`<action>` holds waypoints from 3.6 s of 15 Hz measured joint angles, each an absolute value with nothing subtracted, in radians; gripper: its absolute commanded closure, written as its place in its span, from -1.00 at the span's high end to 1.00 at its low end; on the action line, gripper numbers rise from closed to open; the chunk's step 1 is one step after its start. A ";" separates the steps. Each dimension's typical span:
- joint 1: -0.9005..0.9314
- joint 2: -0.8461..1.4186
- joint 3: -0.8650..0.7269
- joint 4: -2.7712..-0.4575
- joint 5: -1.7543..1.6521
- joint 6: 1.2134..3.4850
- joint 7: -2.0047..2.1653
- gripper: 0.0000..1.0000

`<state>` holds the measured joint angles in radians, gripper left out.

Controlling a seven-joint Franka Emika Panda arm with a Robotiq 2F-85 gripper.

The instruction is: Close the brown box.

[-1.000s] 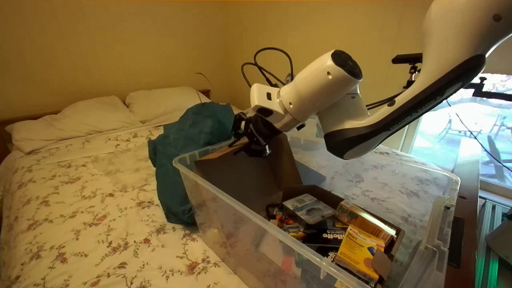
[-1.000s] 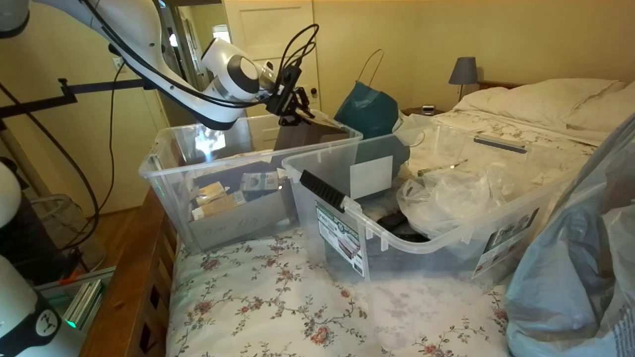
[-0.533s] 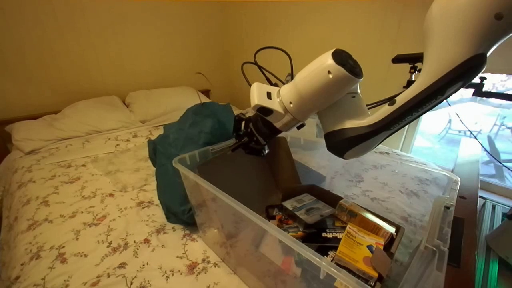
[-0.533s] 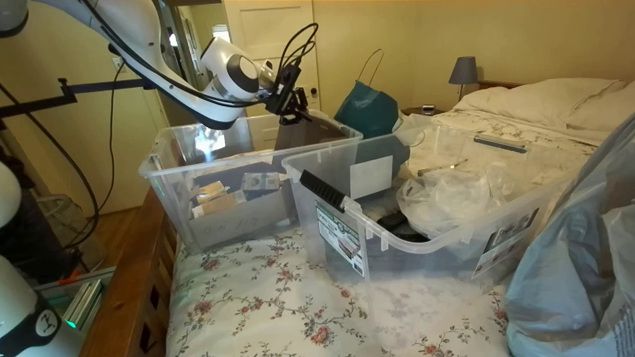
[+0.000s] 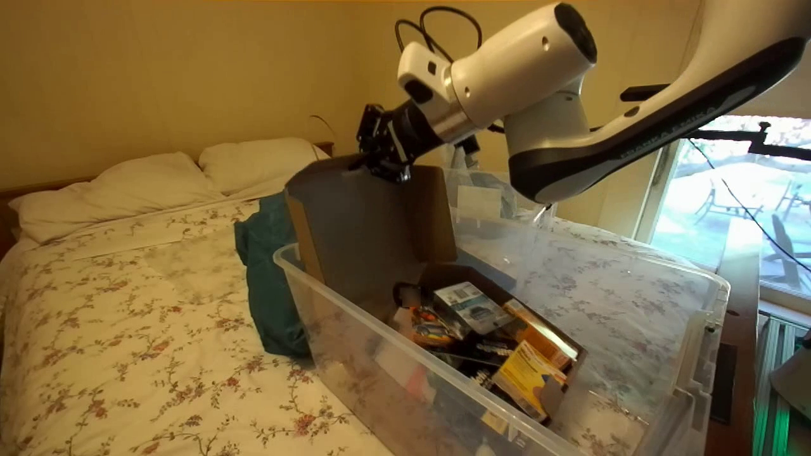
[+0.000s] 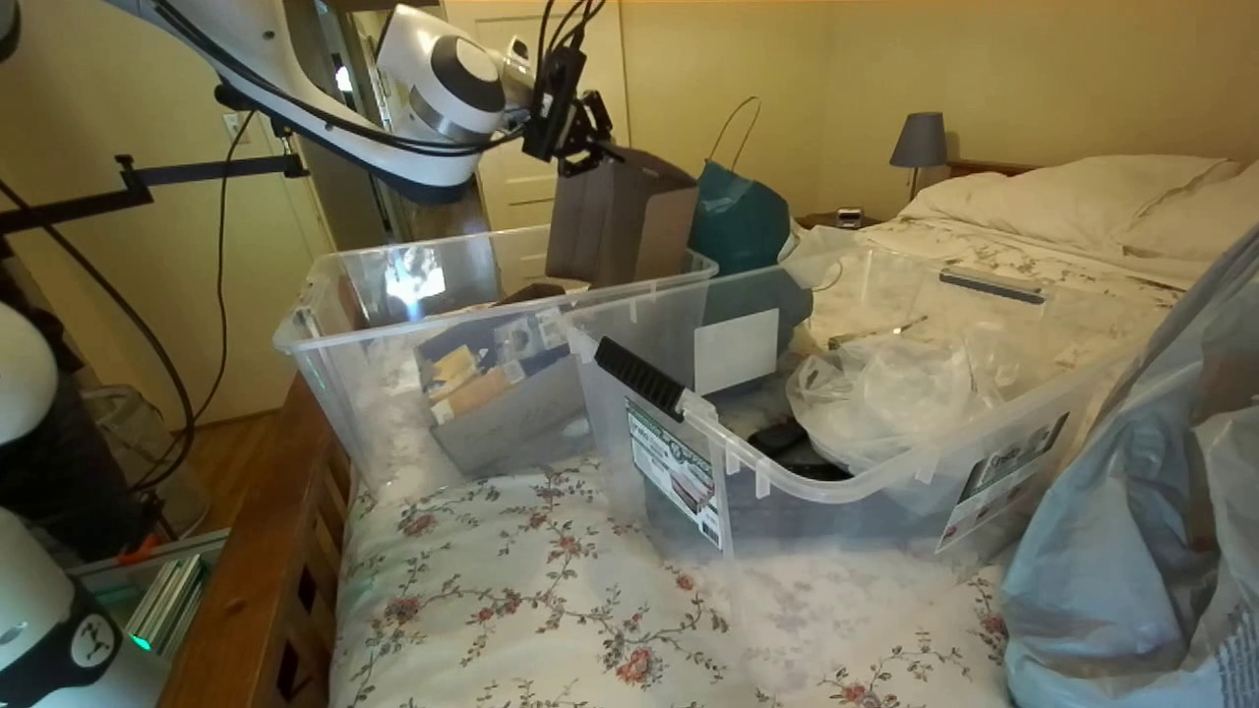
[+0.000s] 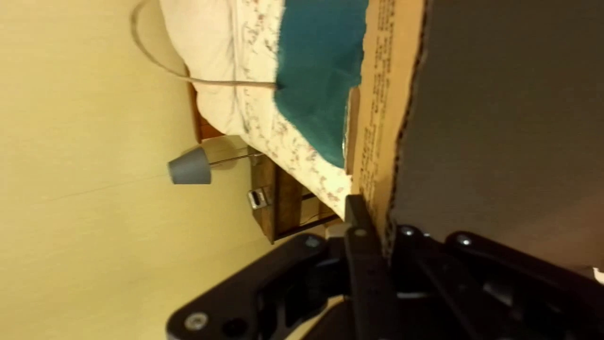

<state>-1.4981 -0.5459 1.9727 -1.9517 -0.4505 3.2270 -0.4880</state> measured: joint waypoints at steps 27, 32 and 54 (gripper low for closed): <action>-1.323 -0.445 1.894 -1.997 -0.436 2.734 -0.923 -0.98; -1.349 -0.445 1.948 -2.002 -0.418 2.731 -1.058 -0.98; -1.118 -0.234 1.876 -2.213 -0.072 2.481 -0.885 -0.98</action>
<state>-1.1181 -0.2345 1.8764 -2.2129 -0.0718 2.4814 -0.8846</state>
